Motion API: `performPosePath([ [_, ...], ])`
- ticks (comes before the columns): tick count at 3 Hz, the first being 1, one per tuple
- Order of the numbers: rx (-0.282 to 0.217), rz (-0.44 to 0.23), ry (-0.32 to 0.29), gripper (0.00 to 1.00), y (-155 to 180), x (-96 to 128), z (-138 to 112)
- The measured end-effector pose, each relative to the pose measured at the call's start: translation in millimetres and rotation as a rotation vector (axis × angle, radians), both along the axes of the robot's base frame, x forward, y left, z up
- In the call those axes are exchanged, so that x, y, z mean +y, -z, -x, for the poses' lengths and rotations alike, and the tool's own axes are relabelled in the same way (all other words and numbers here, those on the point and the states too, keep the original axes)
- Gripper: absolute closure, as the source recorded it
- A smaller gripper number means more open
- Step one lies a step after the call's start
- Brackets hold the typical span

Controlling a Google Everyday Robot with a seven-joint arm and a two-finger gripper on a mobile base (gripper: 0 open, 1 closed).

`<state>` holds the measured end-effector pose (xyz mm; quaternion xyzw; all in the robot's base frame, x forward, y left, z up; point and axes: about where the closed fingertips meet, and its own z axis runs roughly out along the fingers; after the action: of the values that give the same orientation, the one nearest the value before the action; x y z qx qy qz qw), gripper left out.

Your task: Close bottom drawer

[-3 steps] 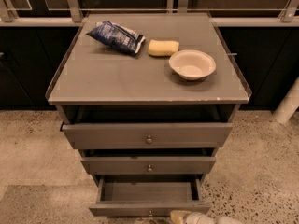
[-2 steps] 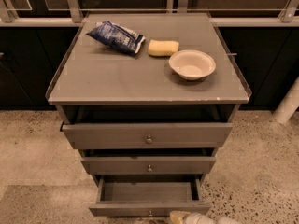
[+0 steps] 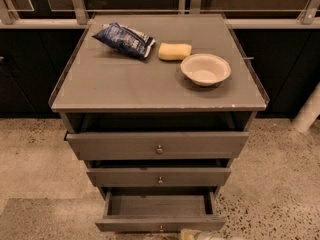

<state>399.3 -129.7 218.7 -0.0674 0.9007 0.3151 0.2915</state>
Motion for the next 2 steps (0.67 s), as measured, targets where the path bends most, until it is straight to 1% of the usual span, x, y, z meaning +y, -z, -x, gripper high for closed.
performPosePath([
  [1, 0.029, -0.048, 0.107, 1.0, 60.9, 0.3, -11.8],
  [2, 0.031, -0.077, 0.196, 1.0, 102.6, 0.1, -23.4],
])
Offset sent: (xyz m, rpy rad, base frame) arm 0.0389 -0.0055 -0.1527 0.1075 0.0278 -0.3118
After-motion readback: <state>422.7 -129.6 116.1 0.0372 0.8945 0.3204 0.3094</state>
